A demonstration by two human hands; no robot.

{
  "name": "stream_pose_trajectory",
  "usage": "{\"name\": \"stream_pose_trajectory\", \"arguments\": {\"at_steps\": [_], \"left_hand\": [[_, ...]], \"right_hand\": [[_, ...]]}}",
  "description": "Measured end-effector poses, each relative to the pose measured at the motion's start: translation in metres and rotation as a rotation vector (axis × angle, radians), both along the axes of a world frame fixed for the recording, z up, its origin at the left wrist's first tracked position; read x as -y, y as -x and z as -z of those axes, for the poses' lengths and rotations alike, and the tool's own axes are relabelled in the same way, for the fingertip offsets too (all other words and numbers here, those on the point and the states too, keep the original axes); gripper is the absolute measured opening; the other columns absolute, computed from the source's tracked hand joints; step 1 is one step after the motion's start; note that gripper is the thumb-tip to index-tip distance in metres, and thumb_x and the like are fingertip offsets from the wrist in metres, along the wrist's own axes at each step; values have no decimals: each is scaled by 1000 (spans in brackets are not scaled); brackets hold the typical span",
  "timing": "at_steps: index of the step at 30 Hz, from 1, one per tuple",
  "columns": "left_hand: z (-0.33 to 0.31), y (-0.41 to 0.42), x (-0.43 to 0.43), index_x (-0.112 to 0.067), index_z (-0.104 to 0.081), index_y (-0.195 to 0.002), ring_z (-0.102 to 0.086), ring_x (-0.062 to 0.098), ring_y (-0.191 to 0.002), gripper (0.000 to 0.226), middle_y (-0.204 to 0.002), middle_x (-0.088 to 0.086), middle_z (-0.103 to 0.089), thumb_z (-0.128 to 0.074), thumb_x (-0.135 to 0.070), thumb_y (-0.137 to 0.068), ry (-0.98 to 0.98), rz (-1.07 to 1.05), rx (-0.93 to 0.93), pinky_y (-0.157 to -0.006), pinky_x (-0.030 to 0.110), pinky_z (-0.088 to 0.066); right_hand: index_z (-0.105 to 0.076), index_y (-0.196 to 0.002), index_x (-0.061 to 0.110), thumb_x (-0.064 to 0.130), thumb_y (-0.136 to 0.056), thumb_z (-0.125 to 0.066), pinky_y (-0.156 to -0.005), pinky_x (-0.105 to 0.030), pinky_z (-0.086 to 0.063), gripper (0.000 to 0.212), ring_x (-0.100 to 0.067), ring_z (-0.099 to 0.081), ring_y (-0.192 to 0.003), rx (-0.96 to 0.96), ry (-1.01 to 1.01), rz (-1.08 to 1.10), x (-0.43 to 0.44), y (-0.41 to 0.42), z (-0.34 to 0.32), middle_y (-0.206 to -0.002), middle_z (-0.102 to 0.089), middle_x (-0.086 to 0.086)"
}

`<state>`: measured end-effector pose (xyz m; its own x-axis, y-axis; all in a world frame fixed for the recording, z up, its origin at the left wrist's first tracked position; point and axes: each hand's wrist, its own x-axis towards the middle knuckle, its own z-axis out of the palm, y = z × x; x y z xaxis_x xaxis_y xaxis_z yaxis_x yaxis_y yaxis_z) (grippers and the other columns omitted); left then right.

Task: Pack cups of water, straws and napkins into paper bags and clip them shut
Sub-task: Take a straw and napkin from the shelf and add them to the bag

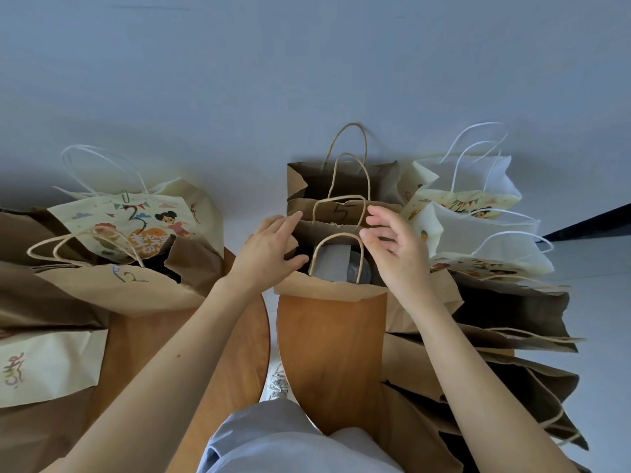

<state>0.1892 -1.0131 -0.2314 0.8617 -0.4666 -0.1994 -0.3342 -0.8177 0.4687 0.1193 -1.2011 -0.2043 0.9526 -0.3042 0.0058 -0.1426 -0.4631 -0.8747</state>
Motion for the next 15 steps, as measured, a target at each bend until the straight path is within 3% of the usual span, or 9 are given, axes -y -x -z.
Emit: {"name": "stream_pose_trajectory", "arguments": {"at_steps": [6, 15], "left_hand": [[-27, 37, -17, -23, -28, -144, -30, 20, -135, 60, -144, 1, -41, -54, -34, -92, 43, -98, 90, -104, 35, -35], [-59, 175, -73, -23, -45, -135, -44, 20, -122, 48, -130, -1, -54, -57, -31, -89, 73, -345, 204, -96, 42, -43]], "right_hand": [[-56, -120, 23, 17, -90, -58, -83, -13, -47, 31, -3, -57, -99, 54, -11, -54, -11, 31, -17, -108, -59, 12], [-58, -119, 21, 24, -92, -55, -76, 3, -36, 27, 15, -50, -90, -11, 8, -452, -55, 105, -21, -101, -56, 15]]}}
